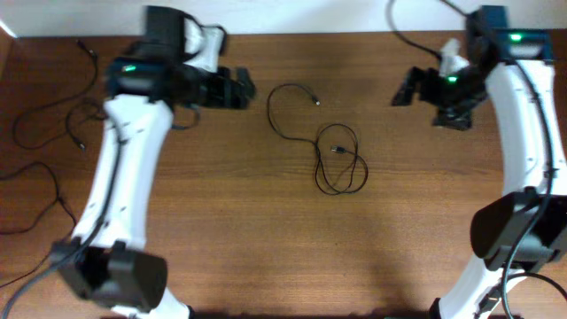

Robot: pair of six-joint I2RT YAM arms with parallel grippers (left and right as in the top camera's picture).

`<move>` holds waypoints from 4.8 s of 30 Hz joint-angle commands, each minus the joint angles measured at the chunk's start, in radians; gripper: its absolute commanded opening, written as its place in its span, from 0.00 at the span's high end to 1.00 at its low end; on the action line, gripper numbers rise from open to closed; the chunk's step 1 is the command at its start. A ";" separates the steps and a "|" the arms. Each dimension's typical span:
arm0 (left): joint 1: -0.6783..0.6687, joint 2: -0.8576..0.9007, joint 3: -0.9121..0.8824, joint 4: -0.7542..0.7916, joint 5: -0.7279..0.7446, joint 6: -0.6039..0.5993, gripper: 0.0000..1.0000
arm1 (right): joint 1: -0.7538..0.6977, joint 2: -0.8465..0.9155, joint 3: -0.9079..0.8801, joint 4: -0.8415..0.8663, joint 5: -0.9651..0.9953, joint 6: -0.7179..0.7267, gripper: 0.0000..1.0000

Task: Untangle cables

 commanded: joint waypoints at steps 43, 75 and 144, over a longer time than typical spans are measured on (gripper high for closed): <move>-0.482 0.650 -0.029 0.243 -0.398 -0.315 0.97 | -0.033 -0.014 -0.051 -0.019 0.065 -0.095 0.00; 0.509 0.742 0.567 0.342 -0.528 -0.230 0.68 | -0.032 -0.014 -0.051 -0.042 0.064 -0.094 0.00; 0.539 -0.057 0.568 -0.571 -0.229 -0.229 0.01 | 0.143 -1.827 -1.749 1.286 0.289 -0.172 0.01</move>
